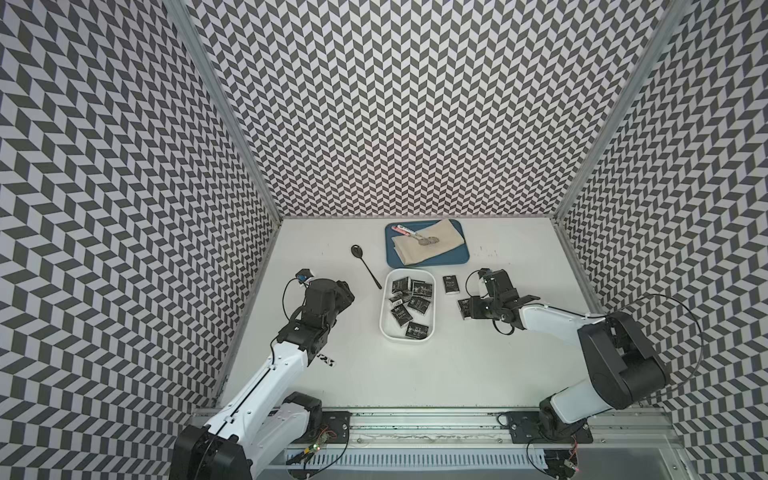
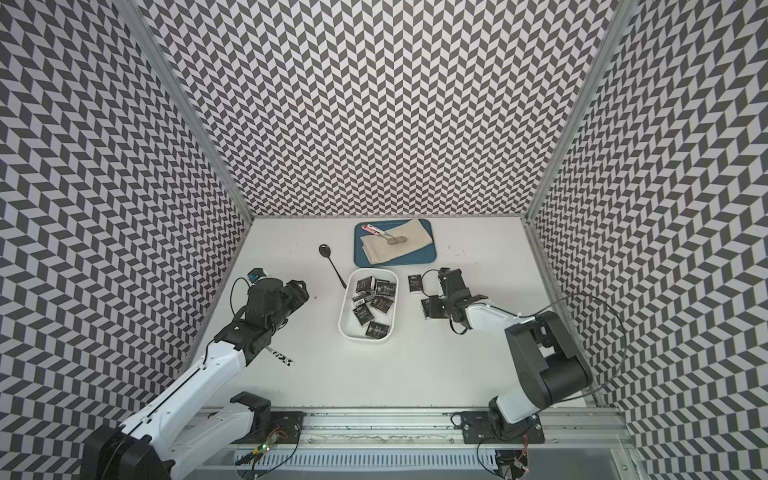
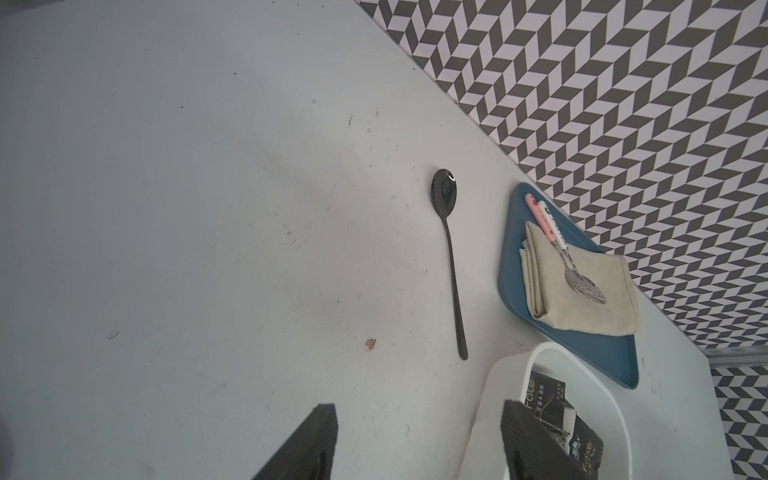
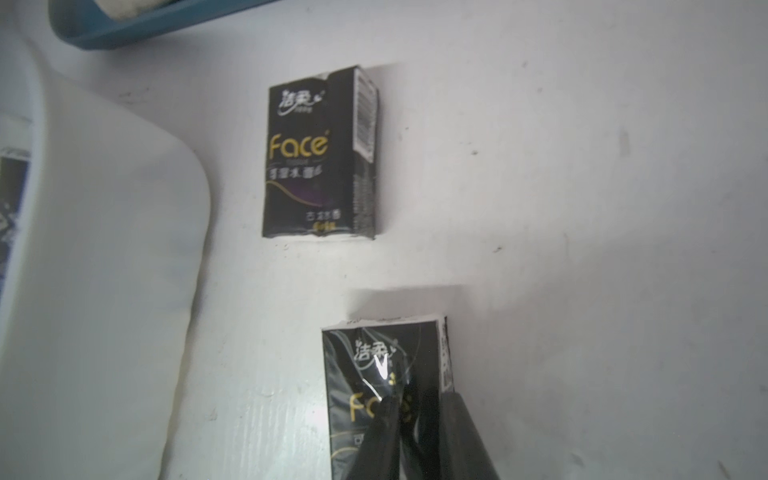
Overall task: Take the pocket tissues out of the storage box
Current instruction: Place the pocket tissues at the center of the board.
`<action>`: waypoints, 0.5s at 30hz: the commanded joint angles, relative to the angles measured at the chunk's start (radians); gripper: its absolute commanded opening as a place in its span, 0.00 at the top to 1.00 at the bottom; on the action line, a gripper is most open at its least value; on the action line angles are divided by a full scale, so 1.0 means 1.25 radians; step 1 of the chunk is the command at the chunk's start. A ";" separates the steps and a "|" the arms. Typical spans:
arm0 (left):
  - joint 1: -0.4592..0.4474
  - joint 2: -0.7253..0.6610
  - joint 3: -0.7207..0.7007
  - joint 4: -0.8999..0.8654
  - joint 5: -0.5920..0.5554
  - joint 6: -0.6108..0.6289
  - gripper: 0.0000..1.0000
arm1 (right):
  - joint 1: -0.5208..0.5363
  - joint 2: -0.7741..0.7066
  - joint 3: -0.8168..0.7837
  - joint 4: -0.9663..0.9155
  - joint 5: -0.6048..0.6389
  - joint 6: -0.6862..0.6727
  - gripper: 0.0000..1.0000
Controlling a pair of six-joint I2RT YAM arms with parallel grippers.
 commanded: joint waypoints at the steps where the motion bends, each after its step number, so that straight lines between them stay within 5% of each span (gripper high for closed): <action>1: 0.003 0.001 0.024 0.017 0.017 0.014 0.32 | -0.030 -0.021 -0.022 -0.016 0.035 0.021 0.79; 15: -0.016 0.015 0.046 0.018 0.032 0.047 0.32 | -0.107 0.125 0.054 0.066 -0.024 0.016 0.80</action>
